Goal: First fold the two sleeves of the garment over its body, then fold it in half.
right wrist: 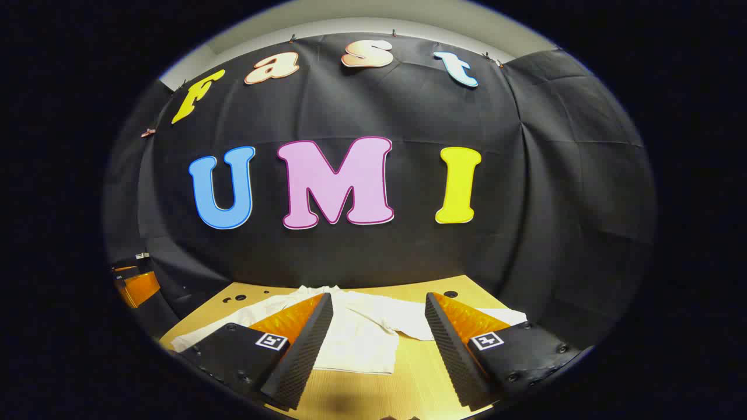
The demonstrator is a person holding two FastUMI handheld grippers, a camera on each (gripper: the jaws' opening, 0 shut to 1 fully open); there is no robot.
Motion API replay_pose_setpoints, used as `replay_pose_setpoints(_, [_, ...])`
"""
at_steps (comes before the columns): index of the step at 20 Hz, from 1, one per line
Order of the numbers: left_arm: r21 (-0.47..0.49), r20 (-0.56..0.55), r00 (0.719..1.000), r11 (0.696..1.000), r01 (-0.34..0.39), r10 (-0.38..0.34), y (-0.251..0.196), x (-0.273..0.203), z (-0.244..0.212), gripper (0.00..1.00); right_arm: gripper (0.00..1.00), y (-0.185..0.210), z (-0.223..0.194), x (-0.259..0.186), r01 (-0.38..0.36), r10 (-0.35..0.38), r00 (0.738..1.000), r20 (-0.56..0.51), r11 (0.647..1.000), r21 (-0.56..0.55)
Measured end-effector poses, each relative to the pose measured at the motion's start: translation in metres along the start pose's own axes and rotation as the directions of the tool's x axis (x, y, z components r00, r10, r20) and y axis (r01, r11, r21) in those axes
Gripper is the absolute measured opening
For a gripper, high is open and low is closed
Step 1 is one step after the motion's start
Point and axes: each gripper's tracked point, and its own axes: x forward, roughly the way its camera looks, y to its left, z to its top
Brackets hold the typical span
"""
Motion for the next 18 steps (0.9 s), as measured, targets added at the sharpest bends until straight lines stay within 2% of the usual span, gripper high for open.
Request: replay_pose_setpoints(18, [0.008,-0.040,0.999,1.000,-0.026,0.026,0.000,0.011,-0.013,0.97,0.97,-0.007,-0.023,0.018,-0.058,0.056,0.997,-0.046,0.998,-0.037])
